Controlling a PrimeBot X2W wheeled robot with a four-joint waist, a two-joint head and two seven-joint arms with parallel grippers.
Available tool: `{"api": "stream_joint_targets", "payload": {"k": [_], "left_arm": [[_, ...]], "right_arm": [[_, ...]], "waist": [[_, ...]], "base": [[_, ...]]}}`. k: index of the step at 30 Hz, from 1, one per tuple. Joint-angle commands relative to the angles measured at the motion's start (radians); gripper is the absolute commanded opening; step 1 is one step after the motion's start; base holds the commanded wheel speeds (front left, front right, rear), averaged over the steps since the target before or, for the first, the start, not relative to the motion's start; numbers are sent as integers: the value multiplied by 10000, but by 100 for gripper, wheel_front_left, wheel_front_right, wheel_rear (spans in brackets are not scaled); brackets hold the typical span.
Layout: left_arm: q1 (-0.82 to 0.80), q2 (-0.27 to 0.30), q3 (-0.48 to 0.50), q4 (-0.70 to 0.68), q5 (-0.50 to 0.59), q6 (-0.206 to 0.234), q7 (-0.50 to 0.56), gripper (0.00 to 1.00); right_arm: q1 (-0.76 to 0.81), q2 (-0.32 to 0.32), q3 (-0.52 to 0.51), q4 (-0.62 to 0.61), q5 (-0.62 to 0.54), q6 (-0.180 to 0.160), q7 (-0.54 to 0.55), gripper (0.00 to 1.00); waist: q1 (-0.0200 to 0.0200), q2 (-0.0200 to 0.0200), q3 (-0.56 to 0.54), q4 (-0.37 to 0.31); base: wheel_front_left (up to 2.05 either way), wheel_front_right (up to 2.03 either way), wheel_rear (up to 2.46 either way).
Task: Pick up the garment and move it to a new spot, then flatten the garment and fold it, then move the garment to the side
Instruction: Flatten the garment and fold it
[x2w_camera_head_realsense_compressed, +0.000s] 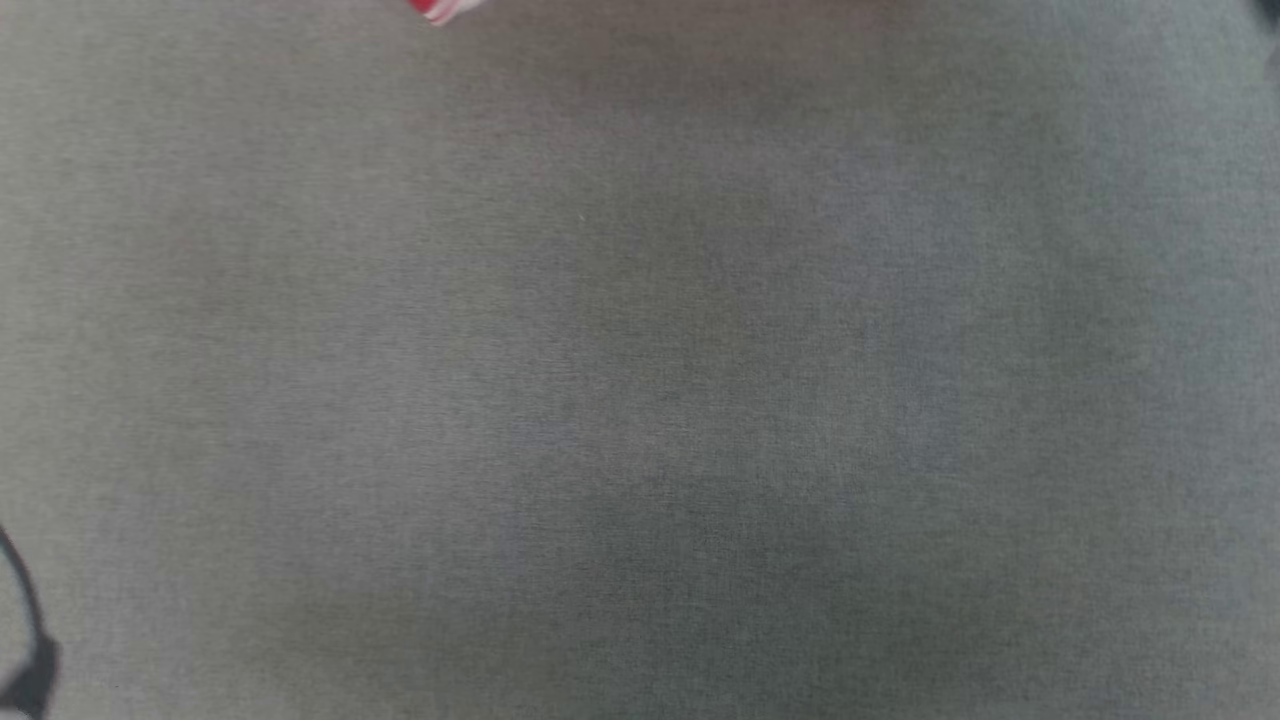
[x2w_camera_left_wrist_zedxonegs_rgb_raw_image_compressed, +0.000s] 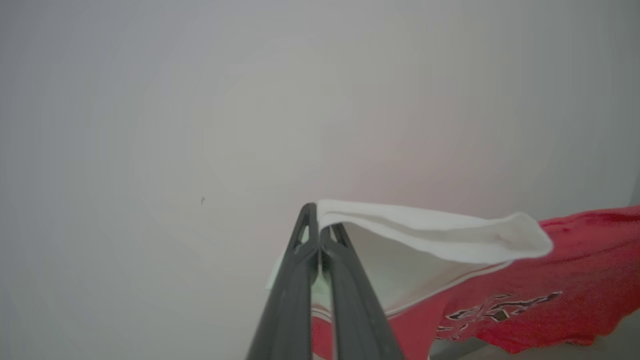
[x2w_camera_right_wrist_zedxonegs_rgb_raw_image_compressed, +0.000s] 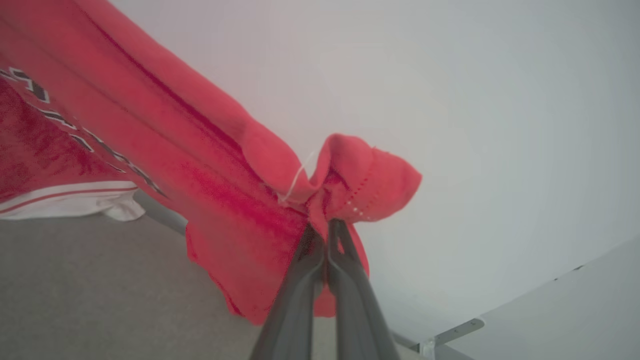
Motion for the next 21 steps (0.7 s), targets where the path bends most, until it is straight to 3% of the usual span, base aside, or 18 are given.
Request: {"api": "stream_joint_targets", "payload": {"k": [1,6,13,14,17,21], "left_arm": [[563,-76,-138,59,-452,-71,400,0],[2467,212,-1040,-827,-1550,-91,2253,0],[4705,1050,-1606,-2478,-3181,-94,4436,0],[5445,1341,-1729,-2987,-3523,-40,5086,0],[6375,1734,-1807,-4061,-3987,445,5740,0],[7623,2468,-2060,-5907,-4219,1417,6505,0]], "right_arm": [[448,-17,254,152,362,-5,289,0],[1739,-323,1323,-274,1601,-5,956,0],[3328,-1368,2463,-1840,3409,-4,1937,0],[3886,-1853,2677,-2467,4033,-4,2329,0],[4728,-2464,2886,-3483,4808,-4,2806,0],[5935,-3205,2906,-4678,5606,-4,3376,0]], "waist": [[0,0,-160,133],[0,0,-560,304],[0,0,-1014,470],[0,0,-1125,513],[0,0,-1242,553],[0,0,-1372,567]], "base": [[0,0,0],[0,0,0],[0,0,0],[0,0,0],[0,0,0],[0,0,0]]}}
